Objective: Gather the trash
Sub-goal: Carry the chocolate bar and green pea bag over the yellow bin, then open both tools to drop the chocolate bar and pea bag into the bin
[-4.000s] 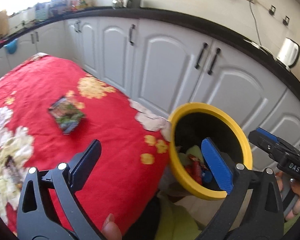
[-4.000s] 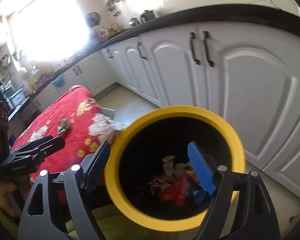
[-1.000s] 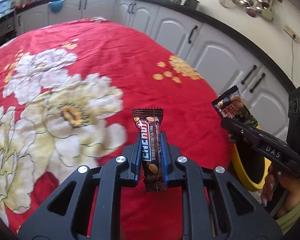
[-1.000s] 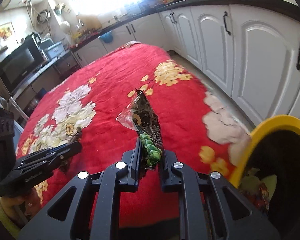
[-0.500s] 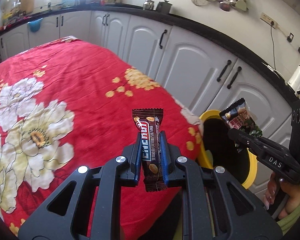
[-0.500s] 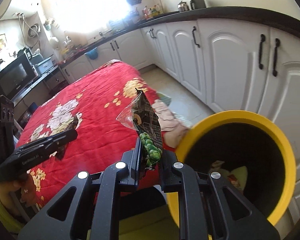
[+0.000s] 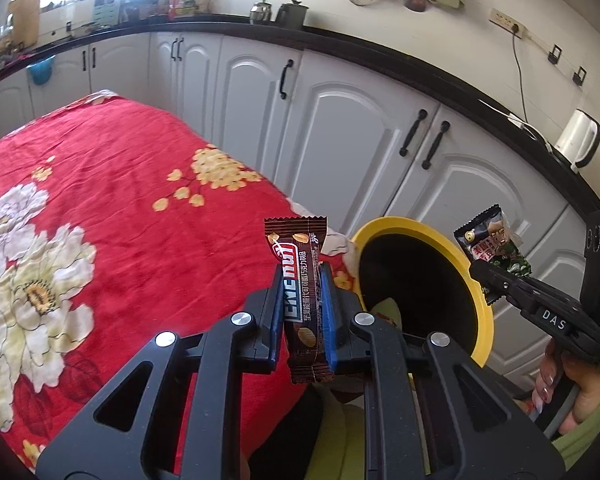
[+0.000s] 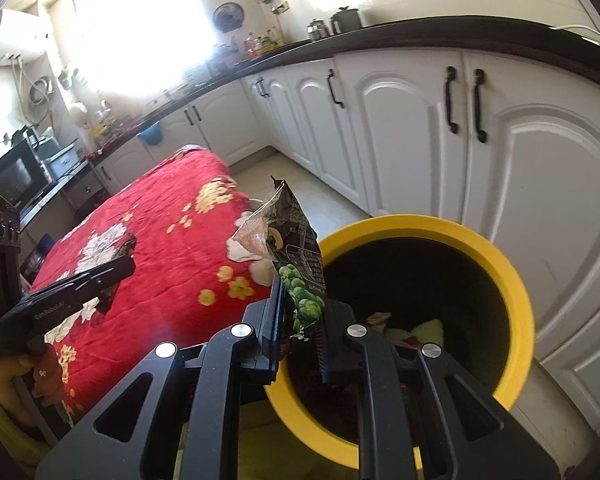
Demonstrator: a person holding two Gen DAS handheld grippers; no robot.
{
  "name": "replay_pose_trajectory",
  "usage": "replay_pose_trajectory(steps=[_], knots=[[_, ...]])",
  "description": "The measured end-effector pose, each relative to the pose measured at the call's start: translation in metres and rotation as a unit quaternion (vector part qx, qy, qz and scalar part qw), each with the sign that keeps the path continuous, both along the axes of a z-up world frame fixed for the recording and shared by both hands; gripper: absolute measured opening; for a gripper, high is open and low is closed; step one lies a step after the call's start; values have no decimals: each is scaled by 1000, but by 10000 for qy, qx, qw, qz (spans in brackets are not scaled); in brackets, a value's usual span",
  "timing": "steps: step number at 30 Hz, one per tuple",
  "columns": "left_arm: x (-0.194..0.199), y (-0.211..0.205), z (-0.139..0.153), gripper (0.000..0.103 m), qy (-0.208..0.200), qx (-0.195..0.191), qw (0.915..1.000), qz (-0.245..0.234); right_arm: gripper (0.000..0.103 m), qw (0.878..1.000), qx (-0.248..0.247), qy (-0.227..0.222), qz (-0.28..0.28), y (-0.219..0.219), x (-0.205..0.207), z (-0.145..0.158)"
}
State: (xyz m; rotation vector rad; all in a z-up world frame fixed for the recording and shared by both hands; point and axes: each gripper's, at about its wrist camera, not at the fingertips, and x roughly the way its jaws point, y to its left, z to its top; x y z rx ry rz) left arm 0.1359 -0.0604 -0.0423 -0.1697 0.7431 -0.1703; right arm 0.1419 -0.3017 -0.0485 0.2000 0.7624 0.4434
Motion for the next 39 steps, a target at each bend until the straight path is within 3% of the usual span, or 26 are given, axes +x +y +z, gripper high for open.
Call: replay_pose_trajectory(steps=[15, 39], knots=[[10, -46, 3, 11, -54, 127, 9988, -469, 14, 9990, -21, 59, -439, -42, -8, -15], [42, -109, -14, 11, 95, 333, 9932, -1108, 17, 9977, -39, 448, -515, -55, -17, -49]])
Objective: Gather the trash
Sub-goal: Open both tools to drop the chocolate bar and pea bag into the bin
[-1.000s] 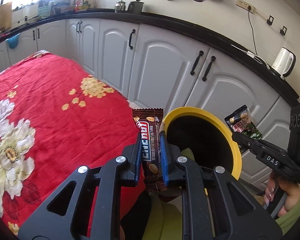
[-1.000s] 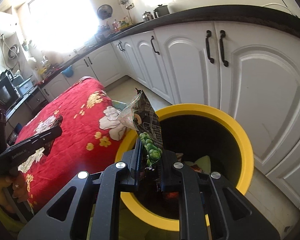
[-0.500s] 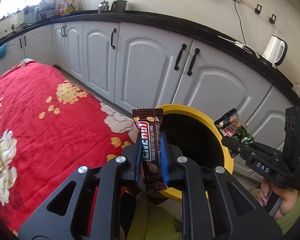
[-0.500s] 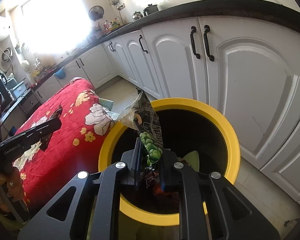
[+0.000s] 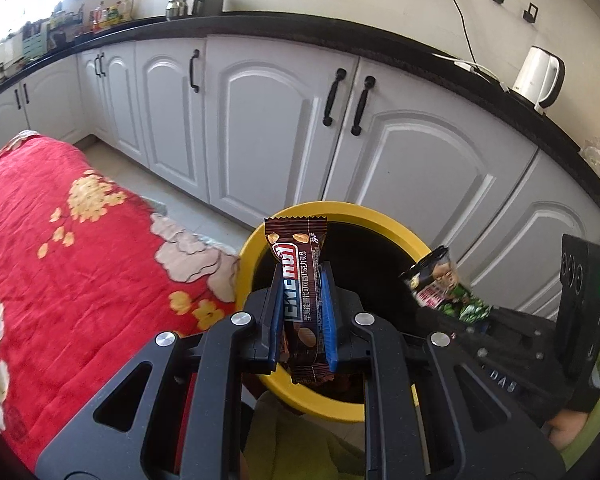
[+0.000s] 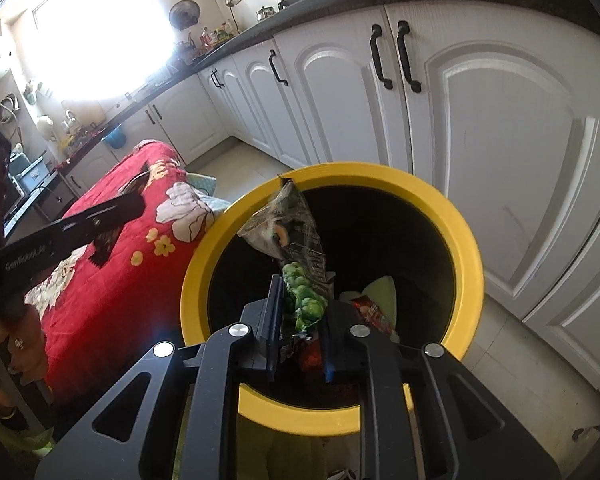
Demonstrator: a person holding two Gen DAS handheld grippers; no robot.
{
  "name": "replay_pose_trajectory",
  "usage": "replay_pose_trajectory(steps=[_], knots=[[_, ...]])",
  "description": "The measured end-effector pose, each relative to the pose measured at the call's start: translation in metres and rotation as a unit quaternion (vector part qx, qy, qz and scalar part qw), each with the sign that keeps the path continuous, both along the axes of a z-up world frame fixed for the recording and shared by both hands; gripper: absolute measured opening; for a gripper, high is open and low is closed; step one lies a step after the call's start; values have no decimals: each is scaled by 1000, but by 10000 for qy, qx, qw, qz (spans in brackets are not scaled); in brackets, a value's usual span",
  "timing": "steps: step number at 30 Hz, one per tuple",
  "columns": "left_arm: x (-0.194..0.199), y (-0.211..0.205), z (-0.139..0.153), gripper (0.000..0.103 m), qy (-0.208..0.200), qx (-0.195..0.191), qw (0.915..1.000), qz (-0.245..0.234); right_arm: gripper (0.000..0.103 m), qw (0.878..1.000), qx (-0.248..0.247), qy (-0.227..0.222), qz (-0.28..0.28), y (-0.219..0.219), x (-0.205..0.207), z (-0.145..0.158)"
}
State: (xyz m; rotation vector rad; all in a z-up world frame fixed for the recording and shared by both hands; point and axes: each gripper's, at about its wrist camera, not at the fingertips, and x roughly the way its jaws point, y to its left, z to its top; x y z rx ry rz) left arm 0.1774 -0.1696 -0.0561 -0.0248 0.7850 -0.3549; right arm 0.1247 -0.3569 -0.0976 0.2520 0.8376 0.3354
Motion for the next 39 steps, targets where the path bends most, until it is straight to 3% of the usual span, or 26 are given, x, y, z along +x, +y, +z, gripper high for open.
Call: replay_pose_trajectory(steps=[18, 23, 25, 29, 35, 37, 39], knots=[[28, -33, -26, 12, 424, 100, 9985, -326, 21, 9994, 28, 341, -12, -1, 0, -23], [28, -35, -27, 14, 470, 89, 9984, -316, 32, 9994, 39, 353, -55, -3, -3, -24], [27, -36, -27, 28, 470, 107, 9983, -320, 38, 9994, 14, 335, -81, -4, -5, -23], [26, -33, -27, 43, 500, 78, 9983, -295, 46, 9995, -14, 289, -118, -8, -10, -19], [20, -17, -21, 76, 480, 18, 9987, -143, 59, 9997, -82, 143, -163, -12, -19, -7], [16, -10, -17, 88, 455, -10, 9989, -63, 72, 9998, -132, 56, -162, -11, -24, -1], [11, -3, -11, 92, 400, 7, 9992, 33, 77, 9997, -190, -31, -146, -10, -28, 5]])
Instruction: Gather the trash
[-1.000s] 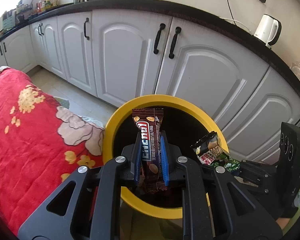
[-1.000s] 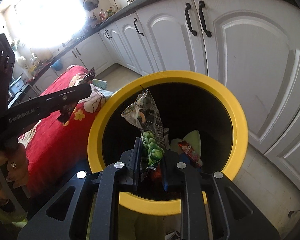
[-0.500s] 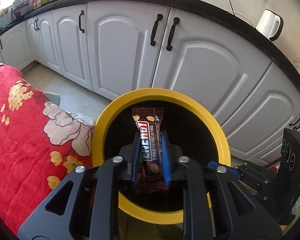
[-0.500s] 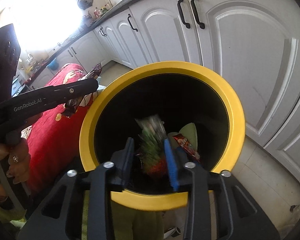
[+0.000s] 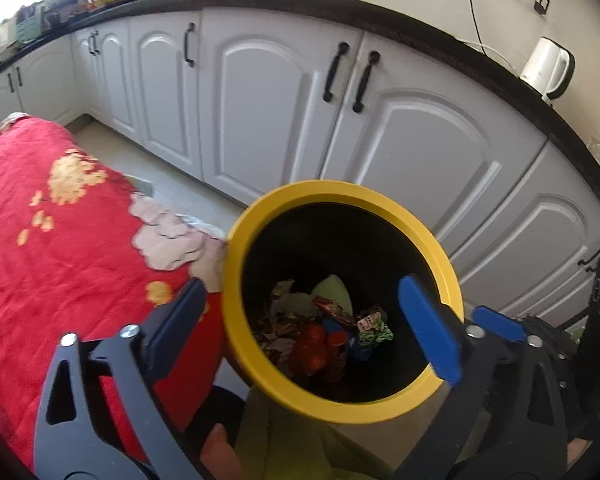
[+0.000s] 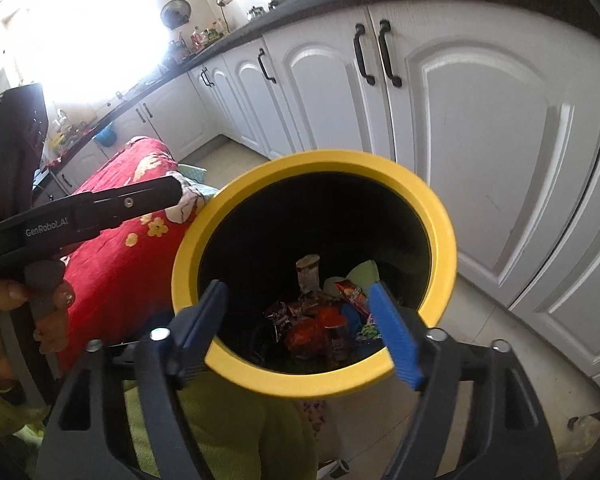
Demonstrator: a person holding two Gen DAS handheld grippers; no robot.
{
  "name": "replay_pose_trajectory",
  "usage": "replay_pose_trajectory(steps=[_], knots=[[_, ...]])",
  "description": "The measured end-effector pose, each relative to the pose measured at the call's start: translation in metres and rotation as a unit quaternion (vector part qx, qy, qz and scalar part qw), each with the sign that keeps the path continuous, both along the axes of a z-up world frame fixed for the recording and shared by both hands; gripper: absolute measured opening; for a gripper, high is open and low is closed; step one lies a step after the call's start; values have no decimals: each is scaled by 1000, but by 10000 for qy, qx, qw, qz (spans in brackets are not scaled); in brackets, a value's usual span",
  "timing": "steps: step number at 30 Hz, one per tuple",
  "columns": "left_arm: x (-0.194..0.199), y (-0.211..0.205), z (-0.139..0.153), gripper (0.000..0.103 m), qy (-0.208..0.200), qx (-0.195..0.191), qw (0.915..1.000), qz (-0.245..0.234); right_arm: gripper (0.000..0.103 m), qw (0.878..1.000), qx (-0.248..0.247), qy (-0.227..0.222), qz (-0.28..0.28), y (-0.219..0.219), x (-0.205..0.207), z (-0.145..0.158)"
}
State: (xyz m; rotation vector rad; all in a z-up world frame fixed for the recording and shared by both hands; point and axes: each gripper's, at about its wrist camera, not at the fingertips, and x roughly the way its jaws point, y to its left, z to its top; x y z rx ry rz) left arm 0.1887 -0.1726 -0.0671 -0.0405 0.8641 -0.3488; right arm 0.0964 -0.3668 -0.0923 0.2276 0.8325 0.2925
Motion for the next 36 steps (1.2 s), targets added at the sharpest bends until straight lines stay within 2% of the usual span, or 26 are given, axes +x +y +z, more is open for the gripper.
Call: replay_pose_trajectory(steps=[1, 4, 10, 16, 25, 29, 36], knots=[[-2, 3, 2, 92, -19, -8, 10000, 23, 83, 10000, -37, -45, 32, 2, -3, 3], [-10, 15, 10, 92, -45, -71, 9999, 85, 90, 9996, -224, -171, 65, 8, -10, 13], [-31, 34, 23, 92, -187, 27, 9994, 278, 97, 9986, -351, -389, 24, 16, -25, 33], [-58, 51, 37, 92, -423, -4, 9981, 440, 97, 9971, -430, -623, -10, 28, -41, 51], [-101, 79, 59, 92, -984, 17, 9923, 748, 97, 9884, -700, -1326, -228, 54, -76, 73], [-121, 88, 63, 92, -1312, 79, 9873, 892, 97, 9785, -879, -1833, -349, 67, -97, 78], [-153, 102, 68, 92, -1893, 123, 9756, 1109, 97, 9618, -877, -2549, -470, 82, -131, 91]])
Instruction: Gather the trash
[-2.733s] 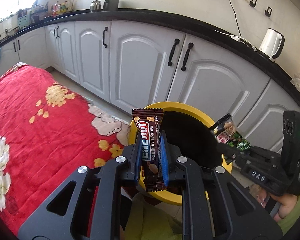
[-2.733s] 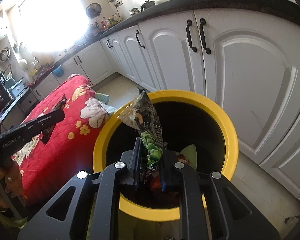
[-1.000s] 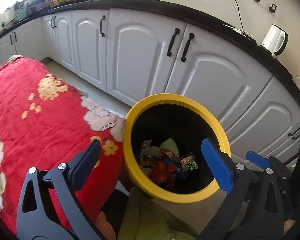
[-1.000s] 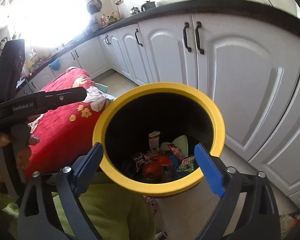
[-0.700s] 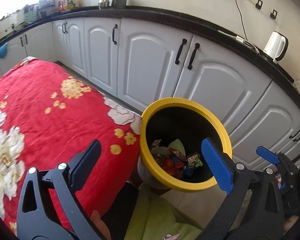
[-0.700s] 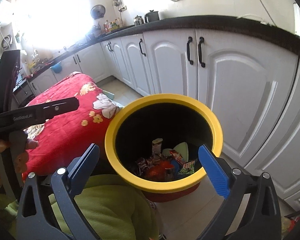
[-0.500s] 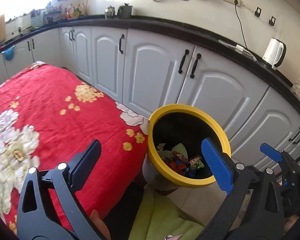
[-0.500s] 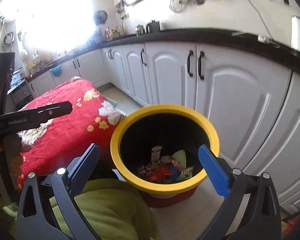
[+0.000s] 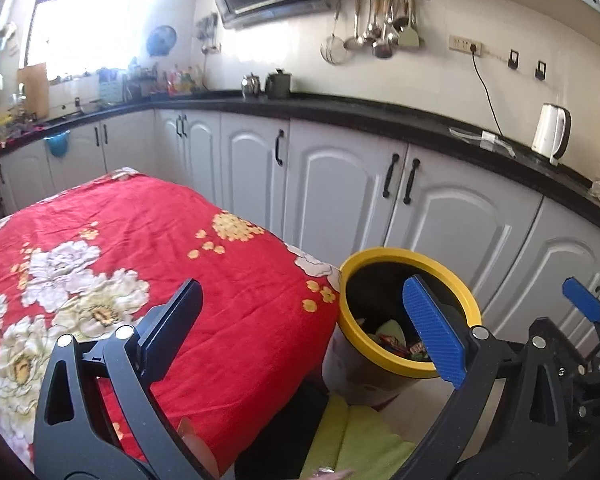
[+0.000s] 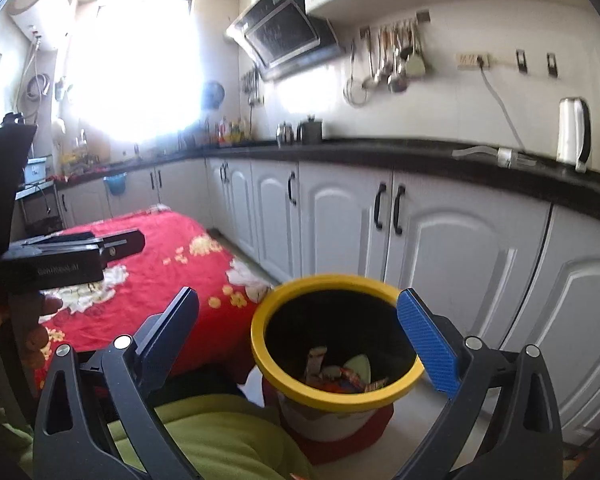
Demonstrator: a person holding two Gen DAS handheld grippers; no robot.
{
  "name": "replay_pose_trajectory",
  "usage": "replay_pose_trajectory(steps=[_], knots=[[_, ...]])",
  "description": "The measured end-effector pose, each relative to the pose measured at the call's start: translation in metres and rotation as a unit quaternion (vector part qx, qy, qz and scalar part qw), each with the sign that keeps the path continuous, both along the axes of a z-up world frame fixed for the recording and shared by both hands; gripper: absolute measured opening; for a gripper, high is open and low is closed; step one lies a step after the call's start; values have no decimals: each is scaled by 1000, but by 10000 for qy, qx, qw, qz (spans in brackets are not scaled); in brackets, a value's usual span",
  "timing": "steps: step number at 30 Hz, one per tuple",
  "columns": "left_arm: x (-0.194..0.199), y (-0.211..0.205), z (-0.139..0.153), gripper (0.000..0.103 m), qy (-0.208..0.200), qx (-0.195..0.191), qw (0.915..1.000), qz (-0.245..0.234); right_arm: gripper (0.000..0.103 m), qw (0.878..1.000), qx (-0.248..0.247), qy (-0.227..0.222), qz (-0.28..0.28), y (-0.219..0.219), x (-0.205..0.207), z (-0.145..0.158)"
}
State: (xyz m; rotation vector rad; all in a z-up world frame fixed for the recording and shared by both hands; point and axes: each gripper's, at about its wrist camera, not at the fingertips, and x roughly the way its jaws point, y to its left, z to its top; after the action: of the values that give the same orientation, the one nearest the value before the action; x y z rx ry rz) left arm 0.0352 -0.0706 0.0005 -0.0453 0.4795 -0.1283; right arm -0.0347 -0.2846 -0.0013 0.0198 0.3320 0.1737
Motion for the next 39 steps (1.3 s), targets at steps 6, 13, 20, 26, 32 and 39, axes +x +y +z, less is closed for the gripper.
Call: replay_pose_trajectory(steps=[6, 13, 20, 26, 32, 39], knots=[[-24, 8, -1, 92, -366, -14, 9993, -52, 97, 9985, -299, -449, 69, 19, -17, 5], [-31, 17, -2, 92, -367, -158, 9992, 21, 97, 9985, -251, -489, 1, 18, -13, 7], [-31, 18, -3, 92, -333, -163, 9993, 90, 97, 9988, -246, -417, 8, 19, -11, 3], [-31, 18, -4, 92, -322, -155, 9993, 122, 97, 9991, -209, -358, -3, 17, -9, 1], [-31, 19, -4, 92, -319, -148, 9993, 140, 97, 9992, -209, -354, -9, 17, -9, 1], [-31, 19, -5, 92, -313, -145, 9993, 143, 97, 9992, -218, -340, 0, 18, -9, -2]])
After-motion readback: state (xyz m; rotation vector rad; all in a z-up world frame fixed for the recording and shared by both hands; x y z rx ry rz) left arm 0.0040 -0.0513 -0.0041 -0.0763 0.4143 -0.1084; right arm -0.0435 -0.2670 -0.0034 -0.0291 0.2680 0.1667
